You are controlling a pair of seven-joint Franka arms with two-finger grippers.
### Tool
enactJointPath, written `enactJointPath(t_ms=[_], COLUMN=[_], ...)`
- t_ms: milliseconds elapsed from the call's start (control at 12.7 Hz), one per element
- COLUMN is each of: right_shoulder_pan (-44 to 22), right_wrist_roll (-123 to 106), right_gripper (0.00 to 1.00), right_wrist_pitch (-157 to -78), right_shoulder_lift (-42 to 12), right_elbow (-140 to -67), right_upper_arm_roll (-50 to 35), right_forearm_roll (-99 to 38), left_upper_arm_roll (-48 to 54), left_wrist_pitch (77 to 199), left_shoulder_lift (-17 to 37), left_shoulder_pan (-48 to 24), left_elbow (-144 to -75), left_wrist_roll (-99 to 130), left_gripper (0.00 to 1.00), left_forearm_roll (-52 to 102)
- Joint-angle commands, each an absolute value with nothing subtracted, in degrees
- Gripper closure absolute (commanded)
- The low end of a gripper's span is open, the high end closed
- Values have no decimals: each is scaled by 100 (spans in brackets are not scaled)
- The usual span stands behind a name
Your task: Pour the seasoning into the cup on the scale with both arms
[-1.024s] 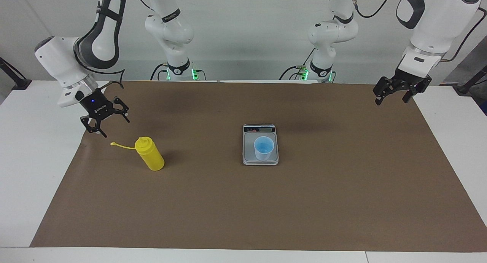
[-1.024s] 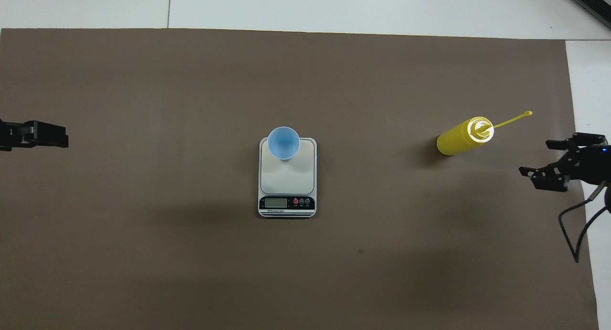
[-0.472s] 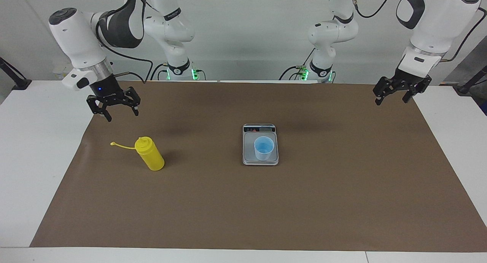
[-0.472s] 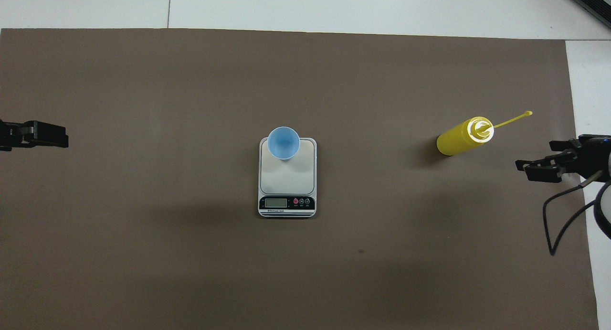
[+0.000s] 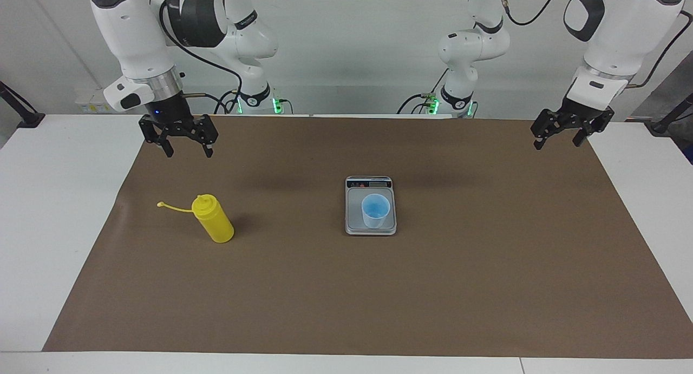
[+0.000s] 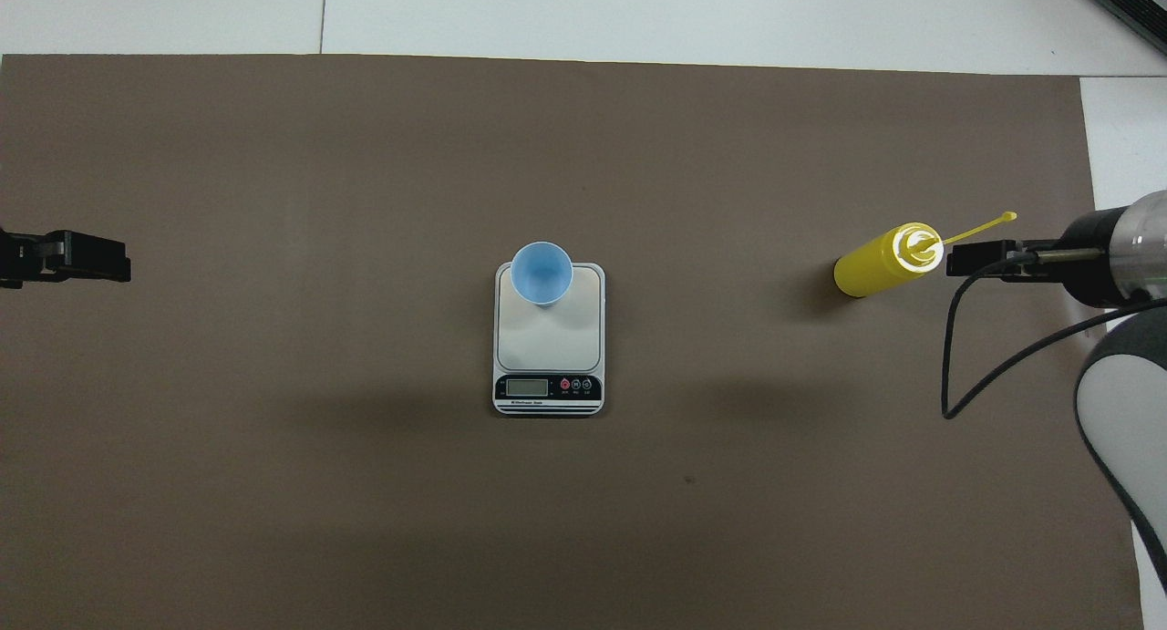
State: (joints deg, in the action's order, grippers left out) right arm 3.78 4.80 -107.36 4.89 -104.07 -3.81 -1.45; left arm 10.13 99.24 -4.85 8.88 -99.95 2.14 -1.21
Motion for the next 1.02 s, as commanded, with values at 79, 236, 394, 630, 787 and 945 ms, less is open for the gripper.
enactJointPath(t_ms=[79, 236, 394, 630, 787, 945], right_shoulder_pan=[316, 316, 308, 360, 360, 378], right_wrist_roll=[817, 826, 1071, 1397, 1354, 1327], right_gripper=[0, 0, 0, 0, 0, 0], right_wrist_pitch=[-9644, -9458, -9256, -8965, -8956, -9017], right_shoulder_lift=[-157, -176, -115, 114, 176, 220], right_elbow=[-9003, -8833, -8833, -9078, -9228, -9308], right_upper_arm_roll=[-395, -387, -378, -378, -378, -378], right_forearm_roll=[175, 220, 229, 202, 185, 132], left_upper_arm_roll=[1046, 1046, 1037, 1037, 1037, 1037], left_wrist_pitch=[9853, 9853, 9853, 9853, 9853, 9853], left_shoulder_lift=[-606, -606, -606, -606, -606, -606], left_shoulder_pan=[949, 949, 949, 949, 949, 949], left_elbow=[-10063, -10063, -10063, -10063, -10063, -10063], left_wrist_roll=[193, 193, 193, 193, 193, 193], left_gripper=[0, 0, 0, 0, 0, 0], left_forearm_roll=[-176, -176, -176, -176, -176, -176])
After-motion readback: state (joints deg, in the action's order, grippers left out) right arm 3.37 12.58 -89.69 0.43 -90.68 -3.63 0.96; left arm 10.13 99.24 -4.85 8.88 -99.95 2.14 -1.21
